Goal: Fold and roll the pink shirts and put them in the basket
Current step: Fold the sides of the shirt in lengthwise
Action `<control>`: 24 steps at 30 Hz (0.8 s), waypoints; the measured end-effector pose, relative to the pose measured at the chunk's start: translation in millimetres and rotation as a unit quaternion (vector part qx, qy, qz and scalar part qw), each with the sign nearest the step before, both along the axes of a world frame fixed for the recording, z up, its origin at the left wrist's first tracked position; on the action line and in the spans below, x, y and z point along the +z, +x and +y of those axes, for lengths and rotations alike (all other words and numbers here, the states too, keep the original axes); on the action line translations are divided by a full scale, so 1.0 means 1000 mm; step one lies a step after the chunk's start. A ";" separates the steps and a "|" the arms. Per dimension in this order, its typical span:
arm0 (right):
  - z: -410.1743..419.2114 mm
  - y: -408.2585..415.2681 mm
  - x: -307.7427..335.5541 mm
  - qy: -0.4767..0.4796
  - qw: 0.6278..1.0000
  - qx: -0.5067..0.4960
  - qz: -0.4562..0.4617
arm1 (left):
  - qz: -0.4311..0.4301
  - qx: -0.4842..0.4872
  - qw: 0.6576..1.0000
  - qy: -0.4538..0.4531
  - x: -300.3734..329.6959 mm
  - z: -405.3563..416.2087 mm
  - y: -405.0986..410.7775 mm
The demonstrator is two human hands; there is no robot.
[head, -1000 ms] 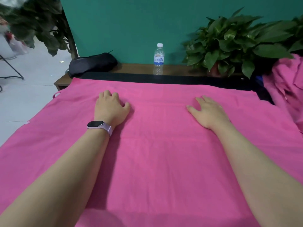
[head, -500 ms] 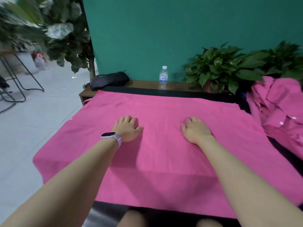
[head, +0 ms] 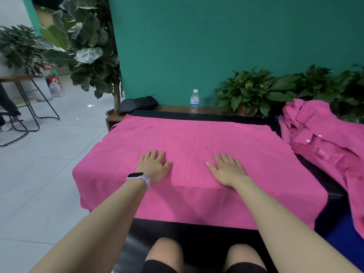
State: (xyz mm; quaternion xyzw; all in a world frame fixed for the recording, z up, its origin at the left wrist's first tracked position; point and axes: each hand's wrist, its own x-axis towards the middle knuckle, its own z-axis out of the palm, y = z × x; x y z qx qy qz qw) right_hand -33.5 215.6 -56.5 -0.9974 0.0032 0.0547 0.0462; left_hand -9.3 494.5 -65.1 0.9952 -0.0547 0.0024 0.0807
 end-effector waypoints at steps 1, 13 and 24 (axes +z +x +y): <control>-0.001 -0.001 -0.002 0.005 1.000 -0.002 -0.004 | 0.003 0.004 1.000 0.000 -0.001 0.000 0.000; -0.002 0.045 -0.007 0.015 1.000 -0.015 -0.016 | 0.018 0.014 1.000 0.009 -0.001 -0.003 0.049; -0.006 0.108 -0.012 0.016 0.999 -0.028 -0.032 | 0.004 0.007 1.000 0.015 -0.003 -0.008 0.115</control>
